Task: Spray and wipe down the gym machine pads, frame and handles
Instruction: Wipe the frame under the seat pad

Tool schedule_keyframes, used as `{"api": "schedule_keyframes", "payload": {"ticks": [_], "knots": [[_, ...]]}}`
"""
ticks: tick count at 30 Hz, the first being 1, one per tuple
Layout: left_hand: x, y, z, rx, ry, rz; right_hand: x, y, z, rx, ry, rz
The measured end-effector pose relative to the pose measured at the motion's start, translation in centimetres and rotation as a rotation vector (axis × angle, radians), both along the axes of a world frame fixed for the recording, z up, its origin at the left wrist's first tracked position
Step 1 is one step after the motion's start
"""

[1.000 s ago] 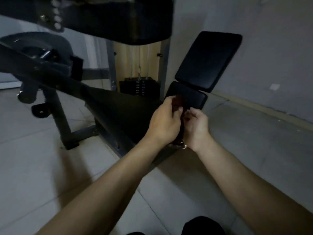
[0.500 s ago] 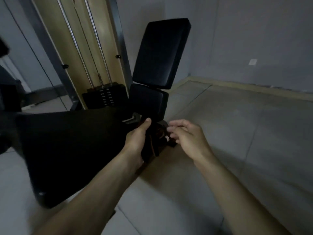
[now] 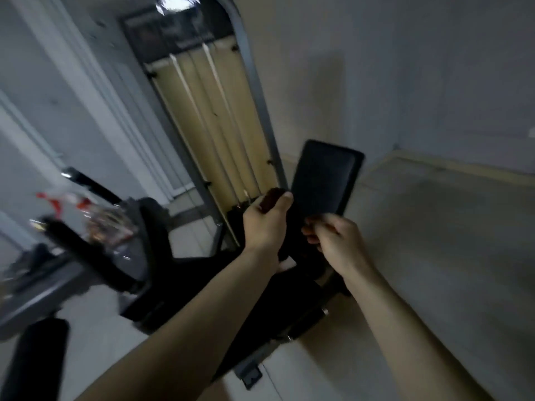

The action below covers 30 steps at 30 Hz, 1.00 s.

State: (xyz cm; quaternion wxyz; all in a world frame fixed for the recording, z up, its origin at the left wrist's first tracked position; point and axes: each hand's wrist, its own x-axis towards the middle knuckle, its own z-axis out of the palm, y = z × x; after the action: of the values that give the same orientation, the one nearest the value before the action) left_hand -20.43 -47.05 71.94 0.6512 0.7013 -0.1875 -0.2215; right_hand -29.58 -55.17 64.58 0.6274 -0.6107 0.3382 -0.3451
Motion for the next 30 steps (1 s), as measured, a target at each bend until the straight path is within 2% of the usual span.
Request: {"api": "schedule_keyframes", "payload": {"ticks": [4,8,12,15,18,22,25,30], "knots": [[4.3,2.1,11.1,-0.024,-0.062,0.071,5.3,1.0,11.1,0.038,-0.036,0.228],[10.2,7.0,17.3,0.018,-0.205,0.216,12.6,4.5,17.6,-0.043,-0.010,0.420],[17.3,14.0,19.1,0.248,-0.347,0.398,19.5,9.2,19.5,-0.091,0.027,0.611],[23.6,20.0,19.0,0.352,-0.329,0.561,25.4,12.3,19.0,-0.179,0.100,0.703],[28.4,24.2,18.4,0.451,-0.329,0.649,31.6,14.5,18.8,-0.164,0.124,0.725],[32.5,26.2,16.3,0.495,-0.178,0.550,37.8,16.4,18.1,-0.223,0.255,0.728],[35.1,26.4,14.8,0.488,-0.079,0.445,41.1,17.6,16.7,-0.158,0.314,0.761],[38.1,25.2,13.5,0.479,-0.065,0.267,43.8,18.3,14.7,-0.015,0.261,0.689]]}}
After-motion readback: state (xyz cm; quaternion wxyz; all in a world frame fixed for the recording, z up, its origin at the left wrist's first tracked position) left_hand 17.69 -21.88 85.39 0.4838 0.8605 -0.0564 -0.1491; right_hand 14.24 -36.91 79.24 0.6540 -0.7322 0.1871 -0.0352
